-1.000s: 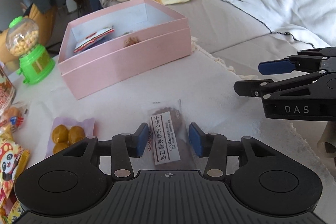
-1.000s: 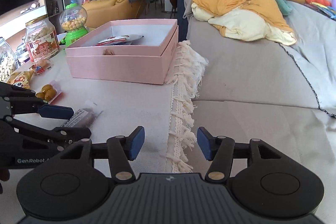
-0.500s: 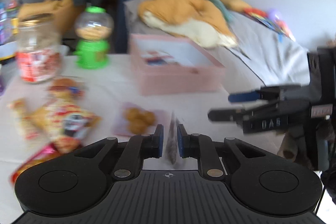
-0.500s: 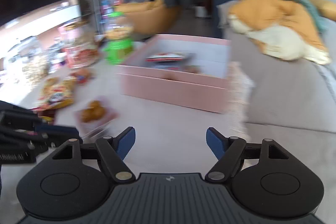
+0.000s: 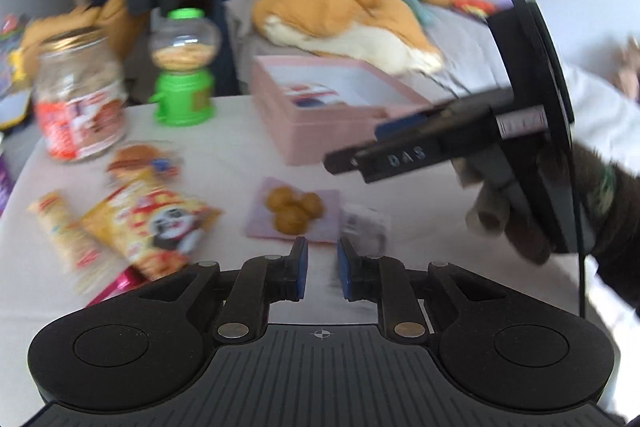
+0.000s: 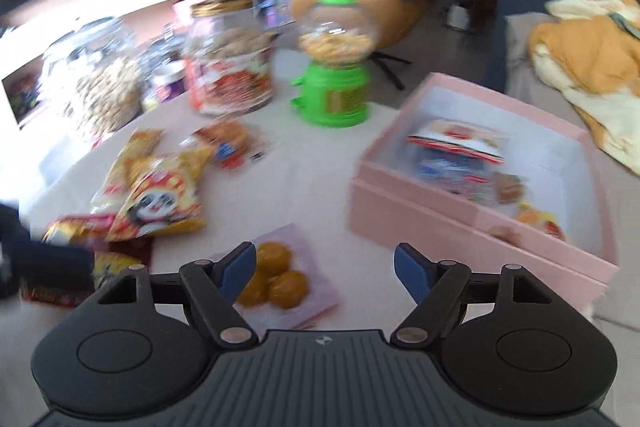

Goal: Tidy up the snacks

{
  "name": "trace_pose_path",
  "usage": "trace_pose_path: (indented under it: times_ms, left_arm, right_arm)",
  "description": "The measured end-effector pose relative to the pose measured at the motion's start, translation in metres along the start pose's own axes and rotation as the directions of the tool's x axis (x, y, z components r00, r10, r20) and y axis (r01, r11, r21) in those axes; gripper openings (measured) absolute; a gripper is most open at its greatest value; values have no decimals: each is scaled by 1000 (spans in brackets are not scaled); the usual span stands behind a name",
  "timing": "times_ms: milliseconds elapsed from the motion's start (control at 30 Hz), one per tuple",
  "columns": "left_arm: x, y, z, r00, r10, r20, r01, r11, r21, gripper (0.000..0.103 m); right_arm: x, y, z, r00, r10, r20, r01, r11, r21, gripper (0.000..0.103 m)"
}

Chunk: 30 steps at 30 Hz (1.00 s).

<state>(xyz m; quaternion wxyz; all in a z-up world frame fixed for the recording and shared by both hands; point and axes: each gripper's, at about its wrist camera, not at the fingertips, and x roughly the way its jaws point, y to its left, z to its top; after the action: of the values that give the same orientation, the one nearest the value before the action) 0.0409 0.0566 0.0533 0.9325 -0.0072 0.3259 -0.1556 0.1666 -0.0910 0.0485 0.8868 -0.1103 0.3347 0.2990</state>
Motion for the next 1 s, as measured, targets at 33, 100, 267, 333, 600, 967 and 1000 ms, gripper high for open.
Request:
trace_pose_path:
  times_ms: [33, 100, 267, 333, 600, 967, 1000]
  left_arm:
    - [10, -13, 1, 1000, -15, -20, 16, 999, 45, 23]
    - [27, -32, 3, 997, -33, -65, 41, 993, 115, 26]
    - [57, -64, -4, 990, 52, -135, -16, 968, 252, 25]
    - [59, -70, -6, 988, 59, -145, -18, 963, 269, 30]
    - [63, -67, 2, 982, -28, -189, 67, 976, 205, 61]
    - [83, -31, 9, 984, 25, -179, -2, 992, 126, 54]
    - [83, -29, 8, 986, 22, -166, -1, 993, 121, 48]
  right_arm:
    - [-5, -5, -4, 1000, -29, 4, 29, 1000, -4, 77]
    - [-12, -14, -16, 998, -64, -2, 63, 998, -15, 77]
    - [-20, -41, -47, 995, -91, -44, 93, 994, 49, 77]
    - [-21, -53, -57, 994, -100, -37, 103, 991, 90, 77]
    - [-18, -68, -77, 994, -106, -19, 108, 983, 146, 77]
    - [-22, -67, -77, 997, -76, 8, 74, 986, 148, 77]
    - [-23, -67, -76, 997, -78, 8, 76, 986, 148, 77]
